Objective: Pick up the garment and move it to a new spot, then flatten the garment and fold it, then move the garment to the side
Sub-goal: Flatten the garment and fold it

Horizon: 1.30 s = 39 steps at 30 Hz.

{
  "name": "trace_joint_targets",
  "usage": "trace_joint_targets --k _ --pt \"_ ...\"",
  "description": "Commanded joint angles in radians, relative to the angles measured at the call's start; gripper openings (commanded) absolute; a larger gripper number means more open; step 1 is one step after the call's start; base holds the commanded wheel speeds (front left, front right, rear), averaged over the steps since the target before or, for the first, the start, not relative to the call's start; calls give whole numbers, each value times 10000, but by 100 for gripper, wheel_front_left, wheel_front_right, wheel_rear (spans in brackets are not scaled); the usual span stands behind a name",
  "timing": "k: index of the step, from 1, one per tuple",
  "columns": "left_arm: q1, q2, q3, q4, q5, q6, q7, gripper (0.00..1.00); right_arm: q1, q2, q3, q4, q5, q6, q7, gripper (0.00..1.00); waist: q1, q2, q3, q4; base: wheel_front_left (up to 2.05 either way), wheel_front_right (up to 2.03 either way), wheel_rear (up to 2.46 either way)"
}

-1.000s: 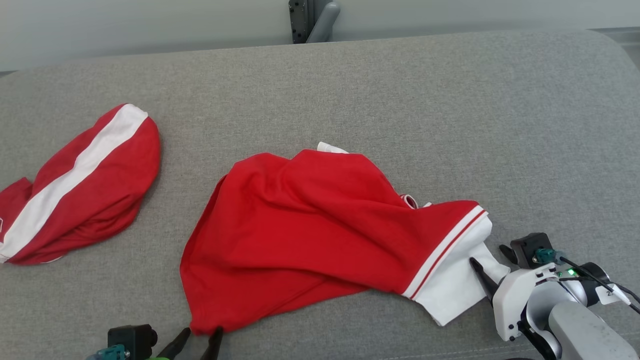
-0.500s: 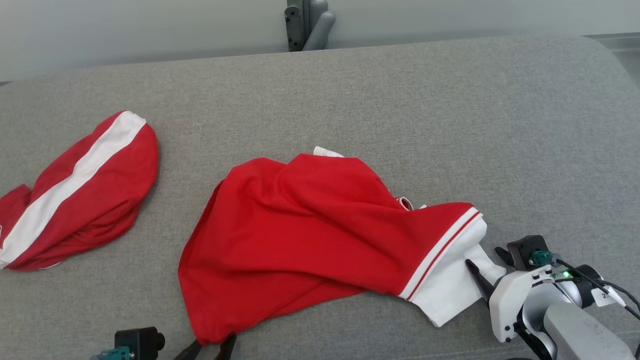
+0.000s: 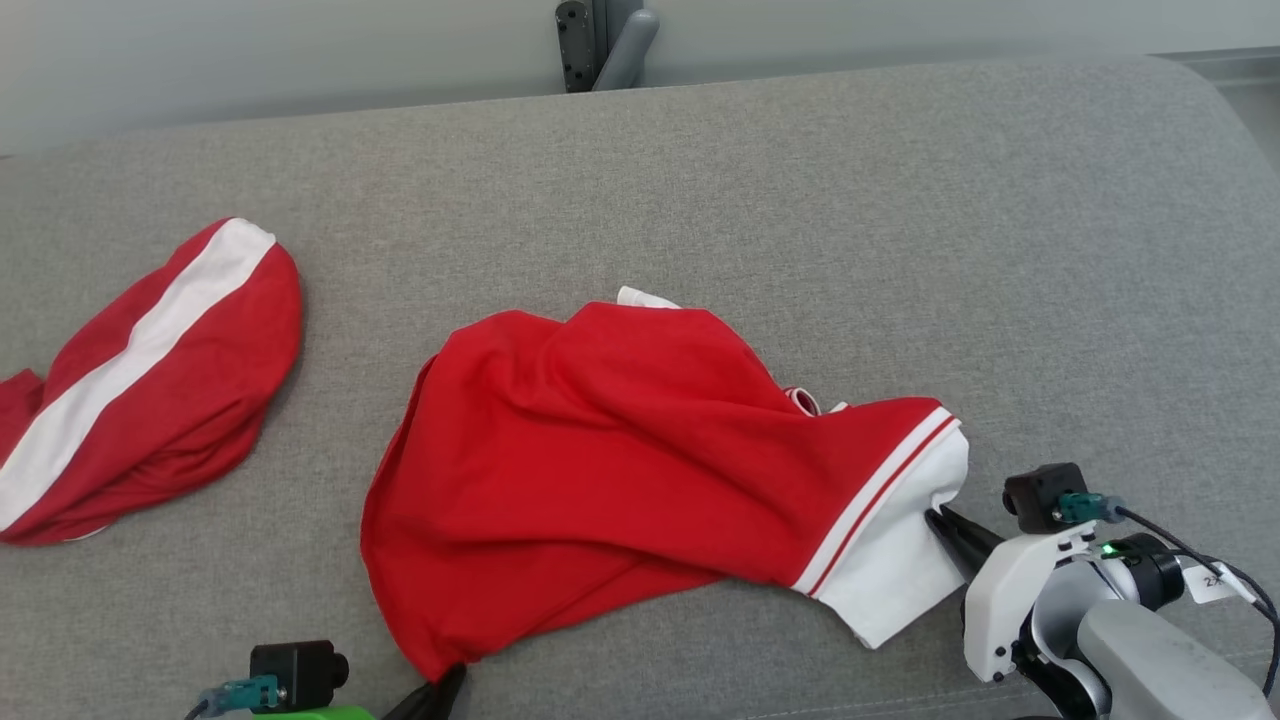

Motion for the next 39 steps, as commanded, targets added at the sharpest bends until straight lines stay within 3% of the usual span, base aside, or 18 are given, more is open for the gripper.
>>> trace_joint_targets --k 1,4,8,13,17,20,22,25,29,31,35,39 --pt "-161 78 -14 -132 -164 15 22 0 301 77 194 -10 226 87 186 0 0 -1 53 -47 0 0 0" --pt "-173 536 -137 -1156 -864 15 267 0 122 -460 -79 -1350 1535 64 -20 0 0 -1 180 -146 0 0 0" --pt "-318 1372 -36 -3733 -2301 15 565 0 27 -1581 -756 -3976 3263 47 -28 0 0 -1 500 -318 0 0 0" --pt "-1571 2752 863 -6481 -3511 17 1428 0 -710 -3139 -2642 -6901 4737 48 498 0 0 -1 1600 -388 0 0 0" --pt "-4209 3641 1581 -6597 -4442 329 2857 0 -2317 -3198 -4263 -7532 5709 48 1440 0 0 -1 2837 -299 0 0 0" --pt "-6932 3839 1419 -5481 -4644 764 3901 0 -4505 -2562 -5205 -6599 5574 50 2092 0 0 -1 3708 -184 0 0 0" --pt "-8816 3433 1068 -4368 -4483 1065 4302 0 -6231 -1769 -5717 -5423 4898 50 2273 0 0 -1 4213 -63 0 0 0" --pt "-11338 2603 446 -2323 -3603 1274 4098 0 -8976 -168 -6638 -3078 2925 50 1780 0 0 -1 4592 118 0 0 0" --pt "-14193 1466 104 353 -1897 1248 2238 0 -12247 1734 -8112 -575 83 51 183 0 0 -1 4989 245 0 0 0" --pt "-15105 904 -54 1422 -1297 868 1000 0 -13338 2532 -8654 121 -880 50 -769 0 0 -1 5187 230 0 0 0" --pt "-16484 333 -210 2938 -355 281 -1602 0 -14709 3130 -8990 721 -1933 50 -1939 0 0 -1 5534 130 0 0 0" --pt "-16484 198 -605 4014 -16 31 -3774 0 -14422 3288 -8410 365 -1622 50 -2172 0 0 -1 5522 17 0 0 0"
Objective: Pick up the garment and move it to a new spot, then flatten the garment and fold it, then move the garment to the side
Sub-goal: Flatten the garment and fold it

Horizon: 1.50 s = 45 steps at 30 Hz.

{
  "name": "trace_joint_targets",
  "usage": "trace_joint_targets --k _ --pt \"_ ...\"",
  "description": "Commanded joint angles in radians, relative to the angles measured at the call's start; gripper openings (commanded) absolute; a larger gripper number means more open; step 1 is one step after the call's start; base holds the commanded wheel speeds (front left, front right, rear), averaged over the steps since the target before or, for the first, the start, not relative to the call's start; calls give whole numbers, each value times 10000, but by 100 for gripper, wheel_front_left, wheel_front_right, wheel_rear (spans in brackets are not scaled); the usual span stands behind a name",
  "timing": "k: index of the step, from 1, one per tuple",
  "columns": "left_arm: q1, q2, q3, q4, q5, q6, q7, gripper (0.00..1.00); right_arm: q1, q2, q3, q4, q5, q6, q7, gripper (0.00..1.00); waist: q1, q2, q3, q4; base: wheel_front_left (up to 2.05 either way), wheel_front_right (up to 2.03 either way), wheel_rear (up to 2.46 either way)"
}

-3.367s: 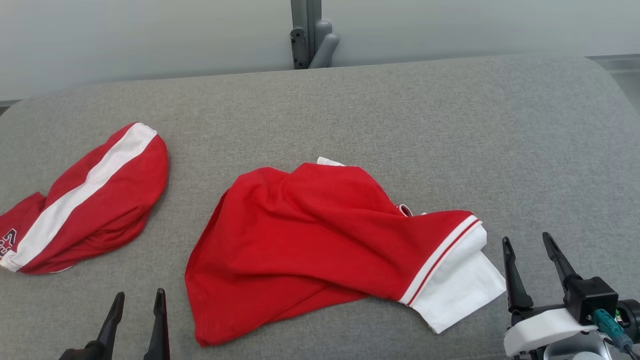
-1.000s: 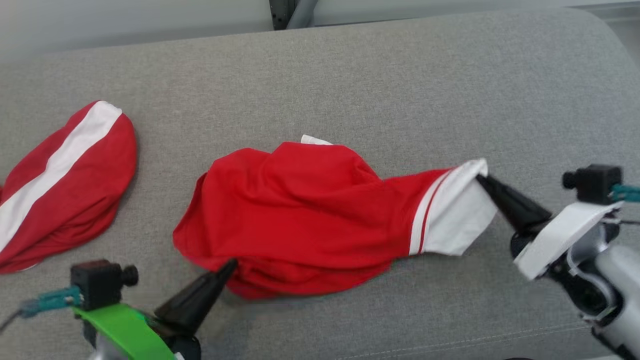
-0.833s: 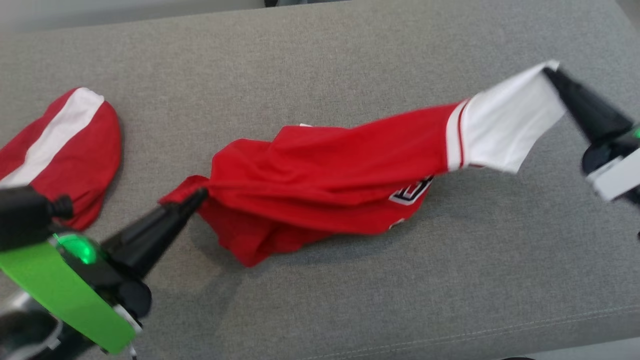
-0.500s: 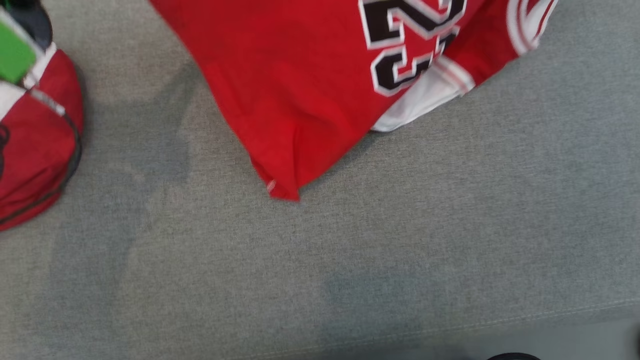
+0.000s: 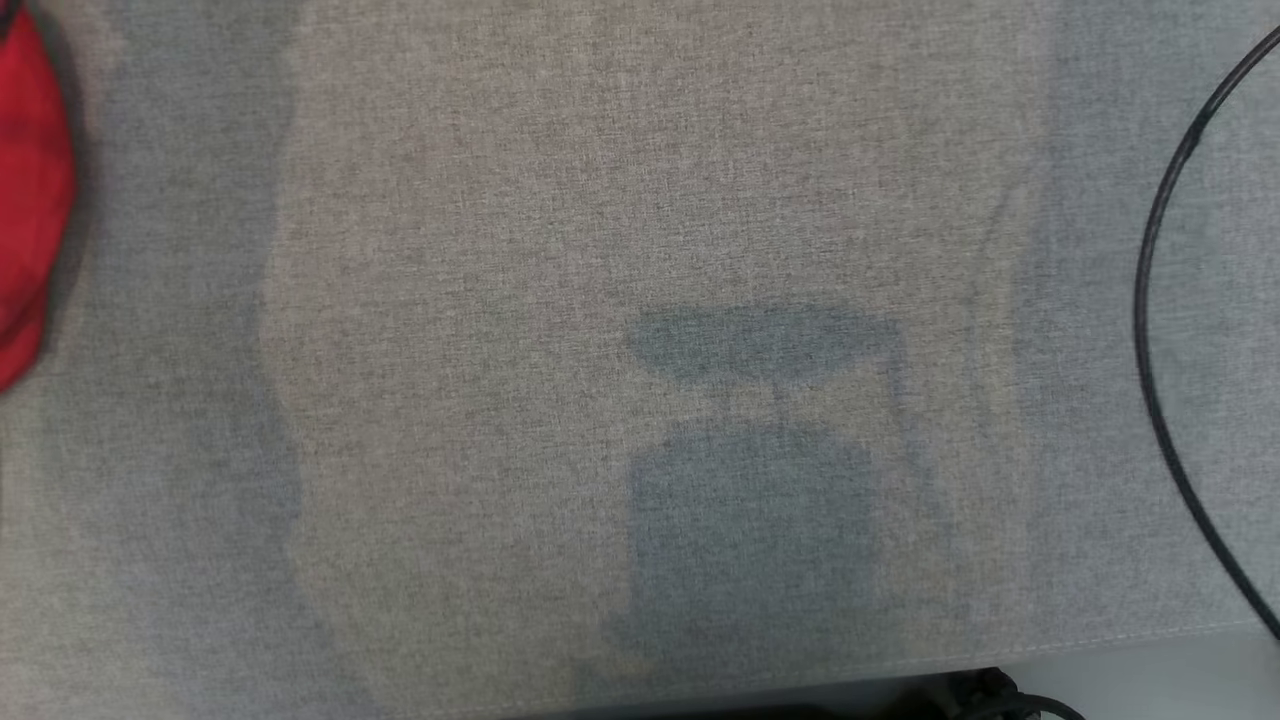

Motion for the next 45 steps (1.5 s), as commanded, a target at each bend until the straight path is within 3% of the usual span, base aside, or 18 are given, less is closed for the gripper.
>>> trace_joint_targets --k 1,2,5,11,16,21,26,31,34,38,42,45 --pt "383 86 -370 400 12 -67 -658 0 678 30 375 -330 469 4 -85 0 -2 0 87 -84 0 0 0" --pt "383 86 -370 400 12 -67 -658 0 678 30 375 -330 469 4 -85 0 -2 0 87 -84 0 0 0" --pt "1413 416 -1590 231 -508 -81 -1334 0 2349 -231 961 -1325 1618 4 -97 0 -2 0 -234 -153 0 0 0" --pt "4807 1821 -3488 -1049 -1522 -80 -1829 0 8735 -1438 2072 -4423 4050 4 179 0 -2 0 -1398 -285 0 0 0" --pt "8269 2564 -3214 -2121 -1539 -82 -1837 0 13771 -2373 2982 -5870 4878 4 286 0 -2 0 -2541 -586 0 0 0" --pt "11314 2415 -2411 -2667 -1322 0 -1833 0 16525 -2846 3535 -6106 5443 4 230 0 -2 0 -3317 -805 0 0 0" --pt "13559 1906 -2350 -2801 -710 445 -1832 0 17890 -3152 3969 -5656 5595 2 91 0 -2 0 -3731 -870 0 0 0" --pt "15124 1252 -2205 -3130 -1120 723 -1807 0 18926 -3410 4357 -5646 5934 2 -20 0 -2 0 -3850 -711 0 0 0" --pt "15283 1414 -2192 -3727 -1275 859 -1527 0 18912 -3581 4343 -6142 6204 2 -60 0 -2 0 -3780 -688 0 0 0" --pt "14855 2031 -1970 -5119 -1655 1175 -382 0 18126 -3903 4108 -7071 6607 2 -34 0 -2 0 -3639 -746 0 0 0" --pt "14240 2658 -1682 -6061 -1919 1416 688 0 17039 -4206 3859 -7254 6866 2 430 0 -2 0 -3339 -734 0 0 0" --pt "13723 2752 -1574 -6337 -2159 1494 1265 0 16458 -4274 3815 -7100 6934 4 813 0 -2 0 -3159 -664 0 0 0"
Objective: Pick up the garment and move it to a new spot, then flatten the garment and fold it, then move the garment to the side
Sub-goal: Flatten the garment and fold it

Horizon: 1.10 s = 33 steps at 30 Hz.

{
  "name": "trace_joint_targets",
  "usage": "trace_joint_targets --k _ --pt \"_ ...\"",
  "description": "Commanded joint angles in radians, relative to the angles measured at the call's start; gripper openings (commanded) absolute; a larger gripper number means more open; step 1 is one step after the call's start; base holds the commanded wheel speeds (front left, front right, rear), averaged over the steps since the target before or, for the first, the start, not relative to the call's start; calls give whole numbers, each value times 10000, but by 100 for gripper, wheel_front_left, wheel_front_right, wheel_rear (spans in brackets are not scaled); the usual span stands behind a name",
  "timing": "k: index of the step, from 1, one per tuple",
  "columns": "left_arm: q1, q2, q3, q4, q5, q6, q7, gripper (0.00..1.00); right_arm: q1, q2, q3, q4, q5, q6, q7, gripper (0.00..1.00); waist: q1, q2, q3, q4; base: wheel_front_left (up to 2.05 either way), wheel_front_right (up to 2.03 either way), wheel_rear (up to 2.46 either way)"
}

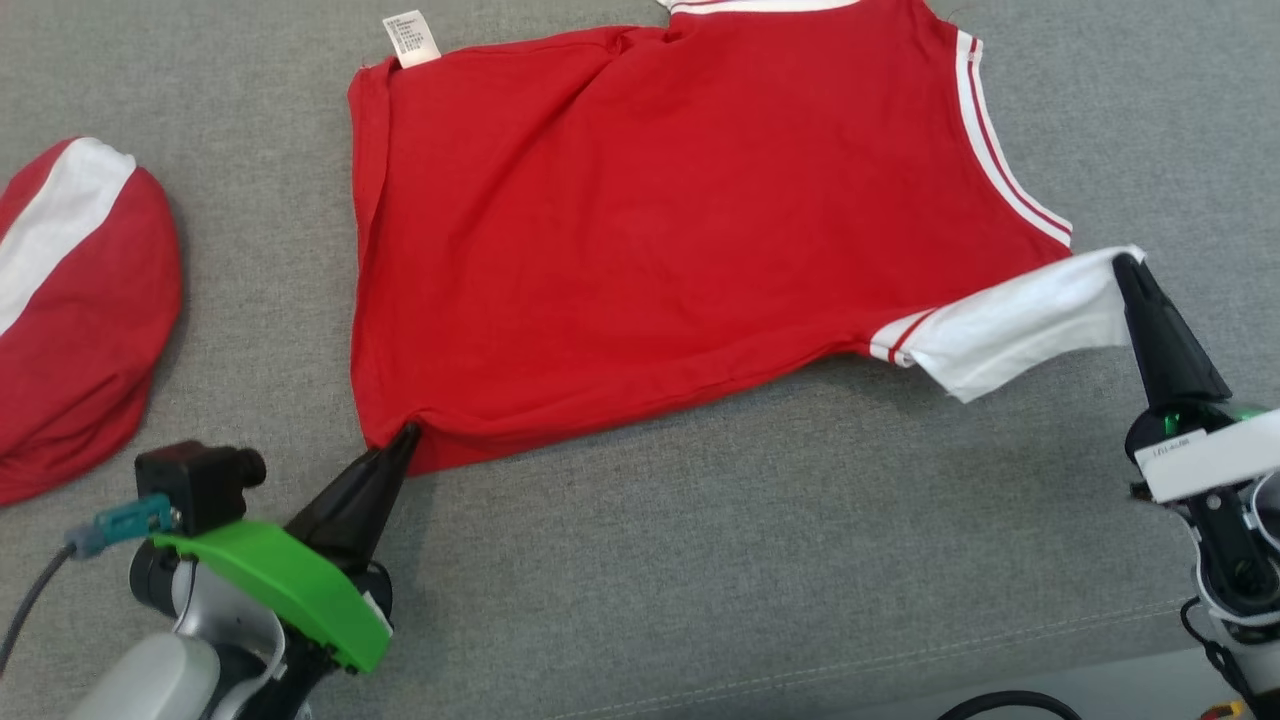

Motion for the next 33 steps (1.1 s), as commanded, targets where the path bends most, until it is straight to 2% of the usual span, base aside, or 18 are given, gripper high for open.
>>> trace_joint_targets --k 1,6,12,18,24,25,26,27,30,33 --pt "-273 58 2 -42 -77 -31 143 0 -176 -29 -24 99 37 0 88 0 1 0 212 104 0 0 0" --pt "-1896 23 -53 368 -209 65 1398 0 -1588 74 -7 1168 -421 2 770 0 1 0 464 342 0 0 0" --pt "-3527 -404 -519 1559 -603 -366 2786 0 -3025 493 291 2870 -1106 2 1181 0 1 0 488 573 0 0 0" --pt "-4862 -1198 -735 3367 -556 -623 3032 0 -3953 714 632 4169 -1421 2 1236 0 1 0 433 750 0 0 0" --pt "-5672 -1789 -1057 5031 -337 -770 3132 0 -4318 594 778 5061 -1653 0 944 0 1 0 263 784 0 0 0" --pt "-5738 -1851 -1085 5251 -308 -730 3113 29 -4405 575 772 5243 -1821 2 811 0 1 0 244 759 0 0 0" --pt "-5781 -1917 -1124 5484 -283 -687 3100 58 -4481 576 838 5395 -2024 2 674 47 1 0 224 739 0 0 0" --pt "-5792 -1967 -1161 5716 -225 -658 3058 100 -4522 608 931 5563 -2148 0 602 100 1 0 180 714 0 0 0" --pt "-5807 -1970 -1178 6175 -67 -648 2807 100 -4661 489 1053 5846 -2564 0 295 100 1 0 80 654 0 0 0" --pt "-5570 -1838 -1219 6085 295 -681 2066 100 -4554 310 946 5847 -2956 2 -224 100 1 0 -24 623 0 0 0"
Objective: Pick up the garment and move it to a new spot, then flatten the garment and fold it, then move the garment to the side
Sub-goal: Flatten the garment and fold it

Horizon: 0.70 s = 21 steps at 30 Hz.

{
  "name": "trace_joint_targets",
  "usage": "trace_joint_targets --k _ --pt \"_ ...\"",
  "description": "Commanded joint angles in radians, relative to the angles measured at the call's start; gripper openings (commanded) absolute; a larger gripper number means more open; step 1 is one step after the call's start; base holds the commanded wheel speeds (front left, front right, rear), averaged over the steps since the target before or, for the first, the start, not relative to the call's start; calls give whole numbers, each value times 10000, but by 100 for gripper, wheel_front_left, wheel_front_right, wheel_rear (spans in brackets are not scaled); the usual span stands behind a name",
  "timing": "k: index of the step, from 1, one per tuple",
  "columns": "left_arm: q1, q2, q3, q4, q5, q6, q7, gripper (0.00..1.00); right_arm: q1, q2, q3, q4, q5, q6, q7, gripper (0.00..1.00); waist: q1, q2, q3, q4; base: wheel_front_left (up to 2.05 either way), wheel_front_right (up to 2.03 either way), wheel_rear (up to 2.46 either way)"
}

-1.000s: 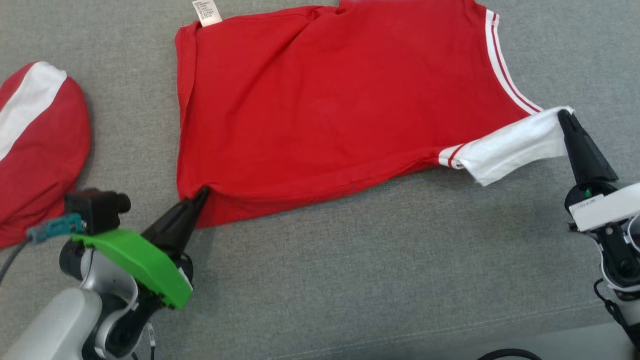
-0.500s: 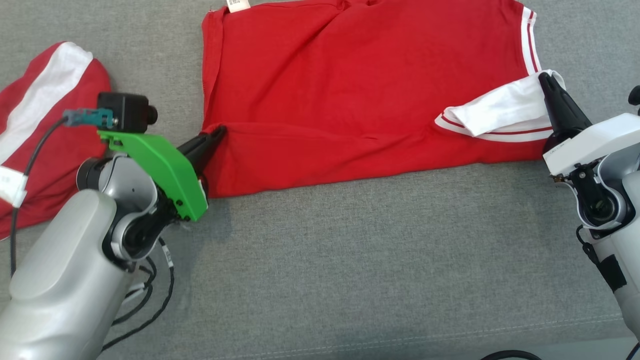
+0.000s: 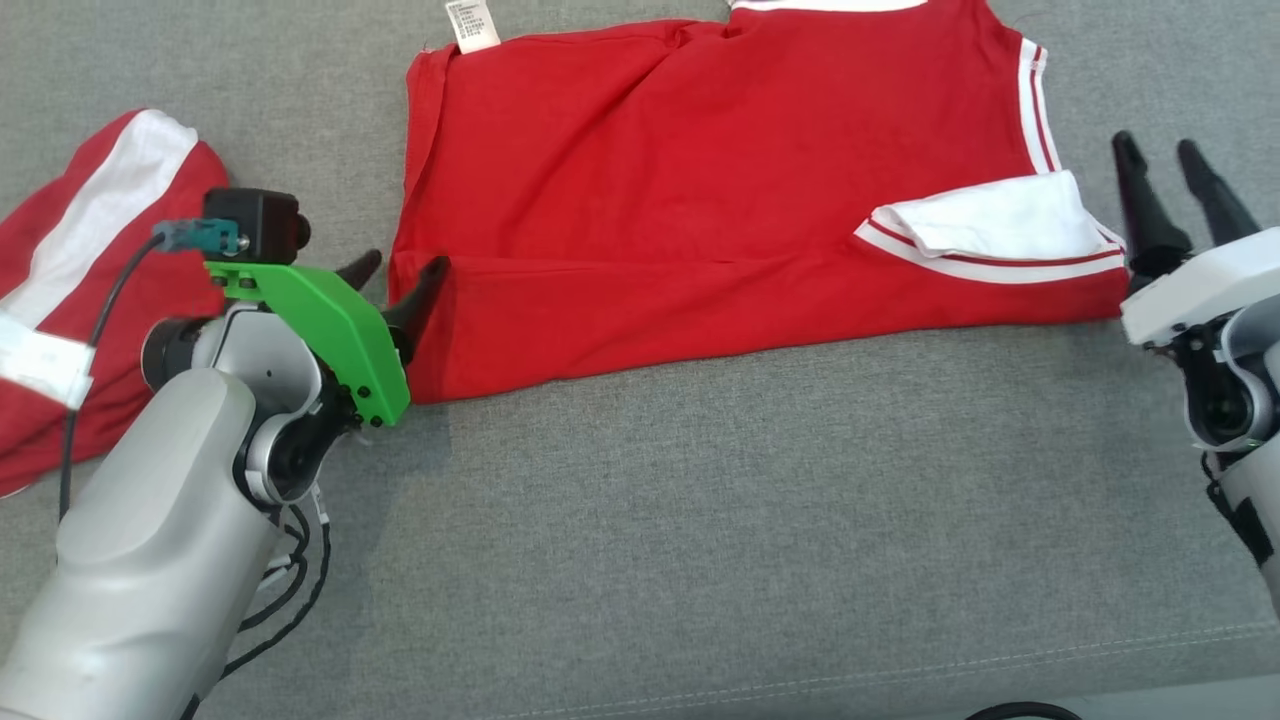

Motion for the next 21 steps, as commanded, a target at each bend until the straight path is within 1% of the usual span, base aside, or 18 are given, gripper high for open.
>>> trace_joint_targets --k 1,5,7,9,10,12,14,15,17,19,21 --pt "287 141 73 -257 236 52 -619 100 177 -162 -122 -180 -217 0 -292 100 0 0 -100 -33 0 0 0" --pt "1447 373 484 -1592 327 441 -1999 100 1053 -812 -315 -812 -1497 -1 -633 100 0 0 -111 -105 0 0 0" --pt "2240 594 630 -2409 388 781 -2451 100 1556 -932 -423 -1205 -2185 0 -573 100 0 0 -17 -155 0 0 0" --pt "2964 851 655 -3024 586 1168 -2734 100 2014 -859 -575 -1585 -2695 0 -310 100 0 0 139 -227 0 0 0" --pt "3265 906 662 -3225 558 1314 -2807 100 2198 -754 -633 -1787 -2866 0 -128 100 0 0 231 -261 0 0 0" --pt "3510 929 652 -3389 478 1402 -2832 100 2339 -682 -692 -1987 -3051 0 53 100 0 0 323 -283 0 0 0" --pt "3717 1163 640 -3514 729 1663 -2884 100 2520 -510 -784 -2267 -3387 -4 430 100 0 0 477 -318 0 0 0" --pt "3791 1134 665 -3564 657 1740 -2877 100 2554 -399 -793 -2381 -3533 -4 638 100 0 0 554 -325 0 0 0" --pt "3763 1257 561 -3529 819 1833 -2721 100 2571 -227 -824 -2471 -3832 -4 1049 100 0 0 660 -315 0 0 0" --pt "3648 1258 521 -3483 738 1799 -2556 100 2498 -173 -845 -2526 -4138 -4 1434 100 0 0 749 -286 0 0 0" --pt "3490 1389 468 -3350 851 1800 -2377 100 2402 -77 -925 -2526 -4339 -4 1792 100 0 0 814 -245 0 0 0"
